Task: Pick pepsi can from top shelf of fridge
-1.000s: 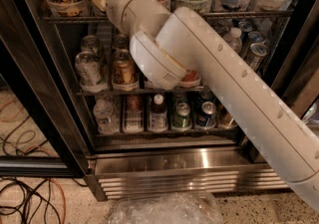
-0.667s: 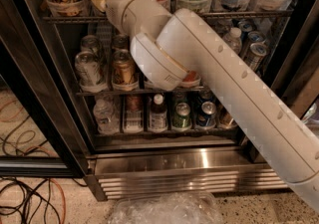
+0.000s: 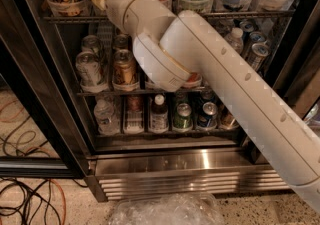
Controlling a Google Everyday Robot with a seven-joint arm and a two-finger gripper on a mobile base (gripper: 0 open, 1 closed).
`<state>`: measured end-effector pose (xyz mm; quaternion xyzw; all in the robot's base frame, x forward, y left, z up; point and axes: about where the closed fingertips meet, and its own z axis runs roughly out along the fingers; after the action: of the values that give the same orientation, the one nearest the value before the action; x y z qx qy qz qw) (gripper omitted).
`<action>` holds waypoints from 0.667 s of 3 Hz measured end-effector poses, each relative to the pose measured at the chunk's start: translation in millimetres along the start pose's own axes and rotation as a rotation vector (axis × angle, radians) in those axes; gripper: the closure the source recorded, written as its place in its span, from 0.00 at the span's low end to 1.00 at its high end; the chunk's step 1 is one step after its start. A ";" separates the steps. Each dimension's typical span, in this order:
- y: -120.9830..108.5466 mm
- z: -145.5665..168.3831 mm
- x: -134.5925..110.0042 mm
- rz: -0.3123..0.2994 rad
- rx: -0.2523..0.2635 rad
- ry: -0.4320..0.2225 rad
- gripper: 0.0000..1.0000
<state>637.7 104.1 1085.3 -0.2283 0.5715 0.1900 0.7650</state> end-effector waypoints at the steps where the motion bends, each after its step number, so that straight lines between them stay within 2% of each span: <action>1: 2.2 -2.8 -10.5 -0.056 -0.014 -0.049 1.00; 2: 3.9 -8.1 -11.6 -0.094 -0.023 -0.084 1.00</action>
Offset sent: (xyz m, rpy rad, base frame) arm -0.0182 -0.0057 0.0053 -0.0494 -0.1842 0.0117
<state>626.0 102.3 1094.0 -0.2555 0.5253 0.1701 0.7937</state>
